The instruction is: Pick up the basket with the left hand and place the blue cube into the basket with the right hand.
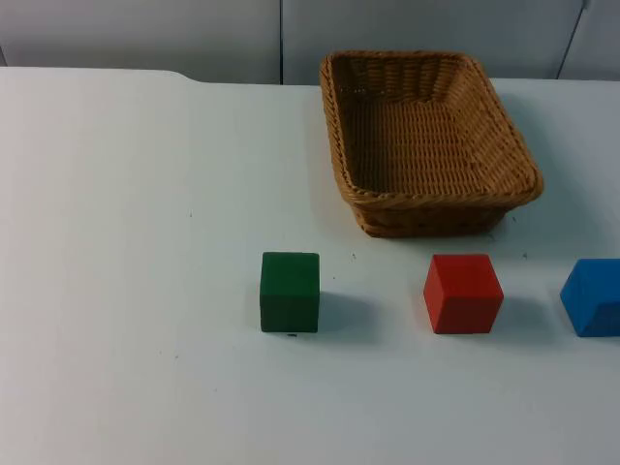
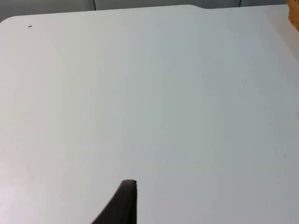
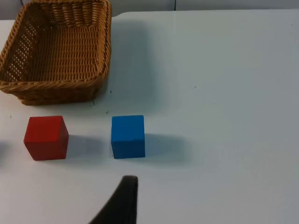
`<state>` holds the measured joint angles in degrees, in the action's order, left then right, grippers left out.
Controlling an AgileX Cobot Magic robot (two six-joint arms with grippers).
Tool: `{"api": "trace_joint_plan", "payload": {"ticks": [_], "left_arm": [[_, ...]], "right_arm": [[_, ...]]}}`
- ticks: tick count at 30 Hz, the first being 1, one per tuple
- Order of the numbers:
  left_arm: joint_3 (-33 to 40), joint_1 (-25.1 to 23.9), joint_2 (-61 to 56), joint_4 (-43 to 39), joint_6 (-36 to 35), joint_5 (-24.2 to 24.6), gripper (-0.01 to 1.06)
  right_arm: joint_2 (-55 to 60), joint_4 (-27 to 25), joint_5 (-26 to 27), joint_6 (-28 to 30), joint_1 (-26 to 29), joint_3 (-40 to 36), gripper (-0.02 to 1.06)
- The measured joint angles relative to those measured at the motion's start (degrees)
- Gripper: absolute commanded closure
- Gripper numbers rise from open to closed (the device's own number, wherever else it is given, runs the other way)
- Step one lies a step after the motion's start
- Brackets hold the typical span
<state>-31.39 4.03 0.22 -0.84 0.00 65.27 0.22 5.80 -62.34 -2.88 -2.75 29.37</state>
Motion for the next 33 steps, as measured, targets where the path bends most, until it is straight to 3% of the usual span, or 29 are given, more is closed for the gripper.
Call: {"api": "trace_joint_plan", "payload": {"ticks": [8, 18, 33], "left_arm": [[0.0, 0.0, 0.0, 1.53, 0.0, -1.14, 0.0], [0.0, 0.0, 0.0, 2.21, 0.0, -6.06, 0.0], [0.0, 0.0, 1.2, 5.53, 0.0, -6.37, 0.0]], "right_arm": [[0.0, 0.0, 0.0, 0.0, 0.0, 0.0, 0.0], [0.0, 0.0, 0.0, 0.0, 0.0, 0.0, 0.0], [4.4, -1.25, 0.34, 0.0, 0.0, 3.99, 0.0]]}}
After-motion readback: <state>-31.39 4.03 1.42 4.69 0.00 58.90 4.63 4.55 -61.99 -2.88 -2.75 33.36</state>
